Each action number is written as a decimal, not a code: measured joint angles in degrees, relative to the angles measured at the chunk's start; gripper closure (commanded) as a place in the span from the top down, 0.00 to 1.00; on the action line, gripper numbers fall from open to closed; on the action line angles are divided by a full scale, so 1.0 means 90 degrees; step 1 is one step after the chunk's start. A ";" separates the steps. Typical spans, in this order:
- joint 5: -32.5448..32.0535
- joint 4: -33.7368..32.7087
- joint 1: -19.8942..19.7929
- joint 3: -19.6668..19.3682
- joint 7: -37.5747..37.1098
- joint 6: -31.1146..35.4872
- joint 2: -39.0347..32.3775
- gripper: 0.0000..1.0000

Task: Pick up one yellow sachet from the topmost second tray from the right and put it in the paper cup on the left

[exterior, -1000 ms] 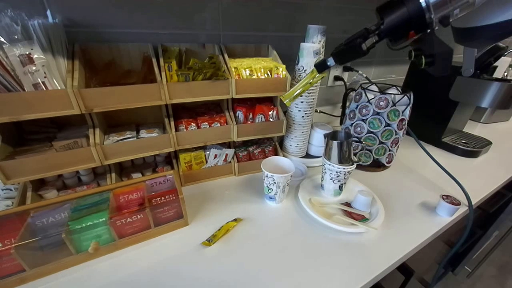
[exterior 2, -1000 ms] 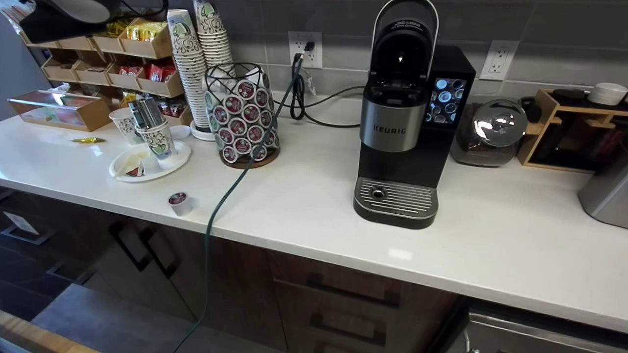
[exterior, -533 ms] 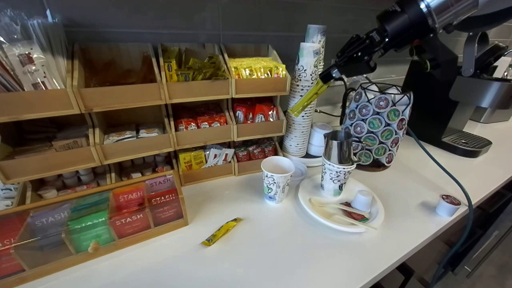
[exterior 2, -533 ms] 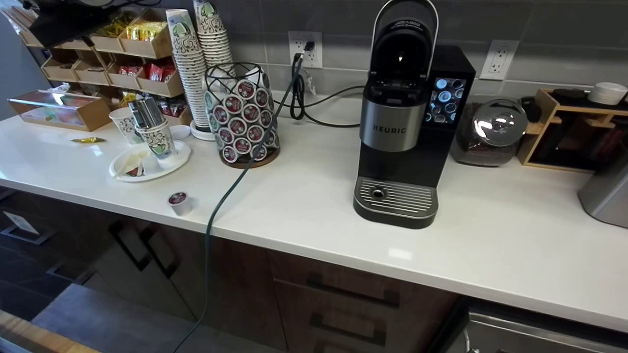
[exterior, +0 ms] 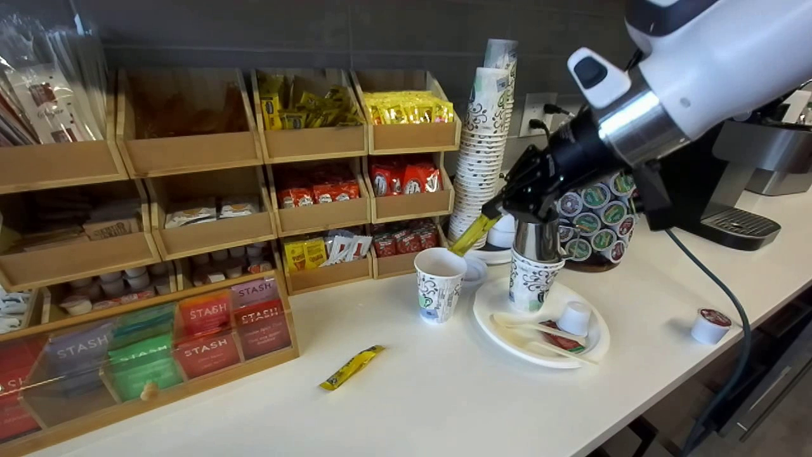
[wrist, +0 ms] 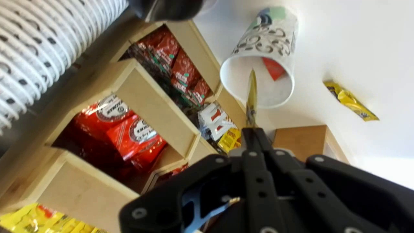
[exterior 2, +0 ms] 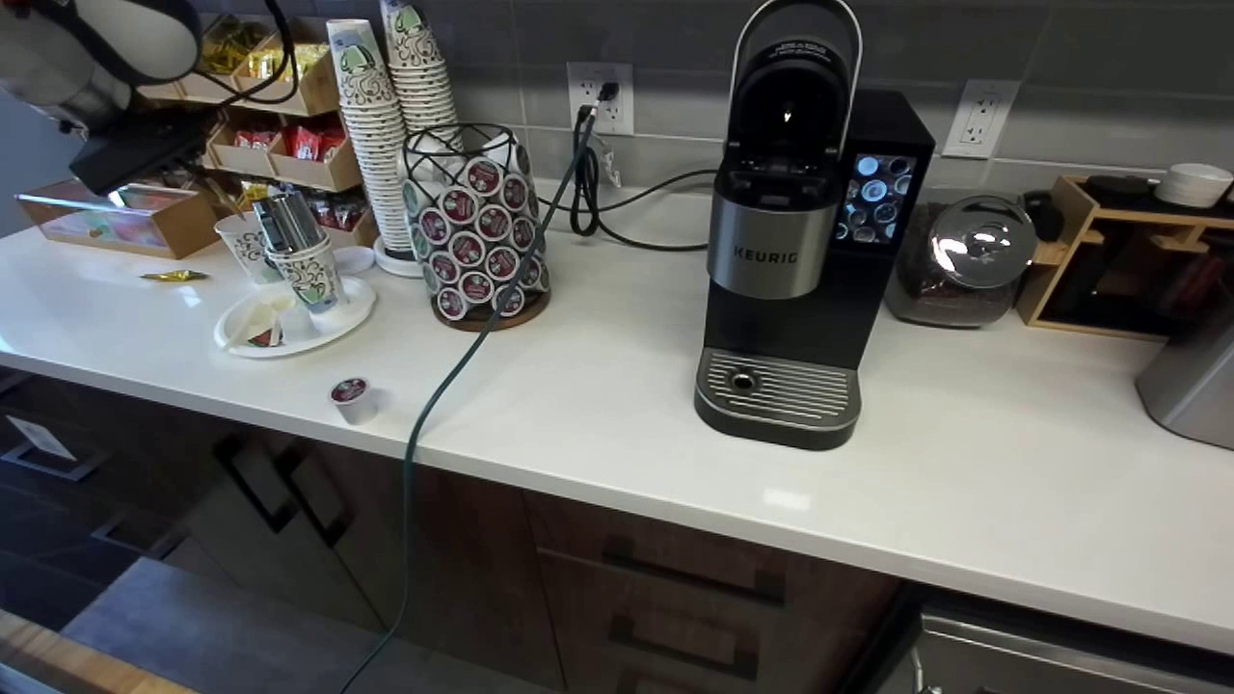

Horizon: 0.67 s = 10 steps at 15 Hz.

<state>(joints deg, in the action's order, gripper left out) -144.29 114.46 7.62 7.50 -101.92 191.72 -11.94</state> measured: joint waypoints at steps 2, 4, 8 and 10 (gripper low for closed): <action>0.0123 0.0104 0.0704 -0.0659 -0.0083 -0.0393 -0.0236 0.00; 0.0574 0.0087 0.1419 -0.1362 -0.0059 -0.0604 -0.0479 0.00; 0.1792 -0.0155 0.2670 -0.2465 0.0080 -0.0598 -0.0795 0.34; 0.2325 -0.0238 0.3229 -0.2907 0.0182 -0.0570 -0.0877 0.49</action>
<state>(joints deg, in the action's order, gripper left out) -123.36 112.31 36.68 -18.66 -100.28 186.59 -19.83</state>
